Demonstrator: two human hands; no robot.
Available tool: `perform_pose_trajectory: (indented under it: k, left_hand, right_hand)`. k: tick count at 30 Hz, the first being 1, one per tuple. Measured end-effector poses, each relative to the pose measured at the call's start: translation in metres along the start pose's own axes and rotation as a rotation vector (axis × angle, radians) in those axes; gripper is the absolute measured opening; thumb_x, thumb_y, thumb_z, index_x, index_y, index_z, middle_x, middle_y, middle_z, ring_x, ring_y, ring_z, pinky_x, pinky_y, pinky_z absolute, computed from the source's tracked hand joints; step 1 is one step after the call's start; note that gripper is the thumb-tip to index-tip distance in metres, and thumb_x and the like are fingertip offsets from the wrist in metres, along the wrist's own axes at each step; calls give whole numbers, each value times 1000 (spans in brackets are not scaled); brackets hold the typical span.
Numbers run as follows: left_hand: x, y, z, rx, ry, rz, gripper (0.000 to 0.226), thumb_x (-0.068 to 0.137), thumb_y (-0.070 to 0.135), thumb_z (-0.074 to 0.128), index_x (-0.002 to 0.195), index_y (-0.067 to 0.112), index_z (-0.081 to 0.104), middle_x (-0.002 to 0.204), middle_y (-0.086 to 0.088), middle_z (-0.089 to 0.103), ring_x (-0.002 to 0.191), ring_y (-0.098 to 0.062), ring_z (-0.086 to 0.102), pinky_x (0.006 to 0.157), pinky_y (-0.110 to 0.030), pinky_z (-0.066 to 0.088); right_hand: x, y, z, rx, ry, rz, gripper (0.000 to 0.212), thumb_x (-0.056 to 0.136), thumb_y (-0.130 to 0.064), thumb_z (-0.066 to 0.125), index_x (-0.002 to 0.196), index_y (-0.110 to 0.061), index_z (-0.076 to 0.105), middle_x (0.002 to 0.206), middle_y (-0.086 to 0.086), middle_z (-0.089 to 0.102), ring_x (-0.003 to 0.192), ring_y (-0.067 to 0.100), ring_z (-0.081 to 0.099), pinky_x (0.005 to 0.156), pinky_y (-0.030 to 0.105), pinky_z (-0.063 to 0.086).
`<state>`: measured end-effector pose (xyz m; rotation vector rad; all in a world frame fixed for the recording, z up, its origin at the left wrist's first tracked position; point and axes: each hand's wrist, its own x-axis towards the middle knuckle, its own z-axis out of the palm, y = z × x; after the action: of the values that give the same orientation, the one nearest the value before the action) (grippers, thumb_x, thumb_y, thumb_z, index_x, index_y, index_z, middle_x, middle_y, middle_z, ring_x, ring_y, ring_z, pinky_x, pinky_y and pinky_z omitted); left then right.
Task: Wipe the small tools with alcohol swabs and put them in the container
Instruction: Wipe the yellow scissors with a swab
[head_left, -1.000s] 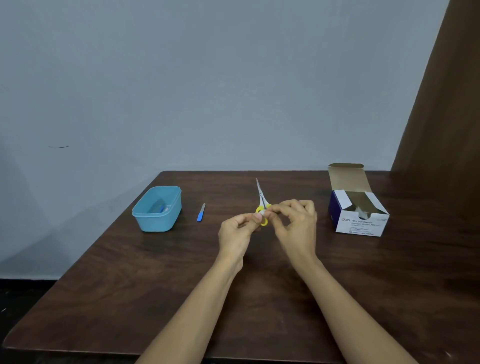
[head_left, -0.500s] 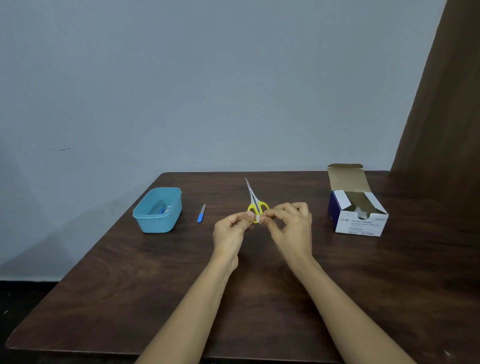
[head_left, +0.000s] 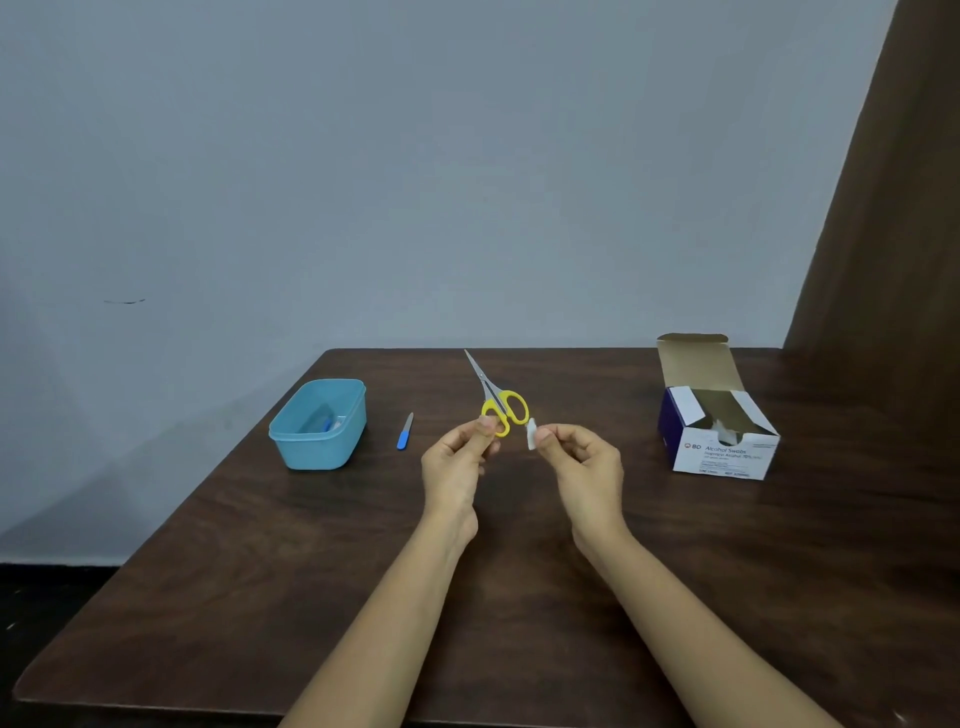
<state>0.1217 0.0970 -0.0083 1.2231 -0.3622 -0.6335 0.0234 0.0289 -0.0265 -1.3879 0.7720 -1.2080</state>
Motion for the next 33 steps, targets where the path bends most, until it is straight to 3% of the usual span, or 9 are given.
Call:
perform_pose_trajectory:
  k: [3,7,11,15,18,24,29,33]
  left_hand:
    - [1,0,0,-6,-5,-9,19,83,26,72,97,14,74,80,2,69,67,-4,55,63,-21,41]
    - [-2,-2,3,4,-31,-12,11,84,24,71,93,17,74,80,5,70,73,-6,57,66,-22,42]
    - [-2,-4,5,22,-61,6,7,86,21,69,90,16,73,86,5,71,81,-7,61,66,-20,43]
    - [-5,-9,5,52,-100,78,3,85,16,70,86,15,72,86,4,73,83,-6,65,65,-12,49]
    - [-3,-13,4,81,-97,146,3,82,15,73,85,14,73,87,1,74,87,-9,68,75,-17,52]
    - [-3,-15,4,88,-70,179,2,83,12,71,83,13,73,82,4,74,78,-3,68,71,-14,52]
    - [-4,-12,1,78,-32,130,8,85,12,70,91,8,73,88,-1,74,81,-5,68,66,-9,51]
    - [-6,-3,0,55,-7,64,9,86,13,68,92,8,73,84,1,73,72,-1,64,57,-6,45]
  right_hand:
    - [-2,-2,4,74,-35,80,4,85,-15,70,87,-13,73,84,1,74,82,8,68,68,11,52]
    - [-2,-4,6,113,-59,151,7,87,-13,68,91,-11,73,88,-1,73,81,0,66,63,4,46]
    - [-3,-3,7,127,-113,195,15,85,-18,70,97,-11,74,92,-3,74,86,-1,66,68,9,46]
    - [-2,-3,7,115,-87,205,16,81,-25,74,91,-12,76,89,-2,75,91,4,67,73,14,44]
    - [-3,-1,7,108,-93,220,13,81,-25,75,84,-13,77,84,-4,76,90,6,67,81,20,45]
    - [-2,-2,7,122,-89,230,13,80,-24,76,79,-11,77,80,-2,76,89,8,67,86,24,47]
    - [-6,4,11,73,-112,166,11,81,-22,75,80,-11,77,80,-1,76,85,6,70,74,13,47]
    - [-6,6,10,-59,-231,126,6,82,-17,74,79,-12,77,80,0,75,81,9,71,75,17,51]
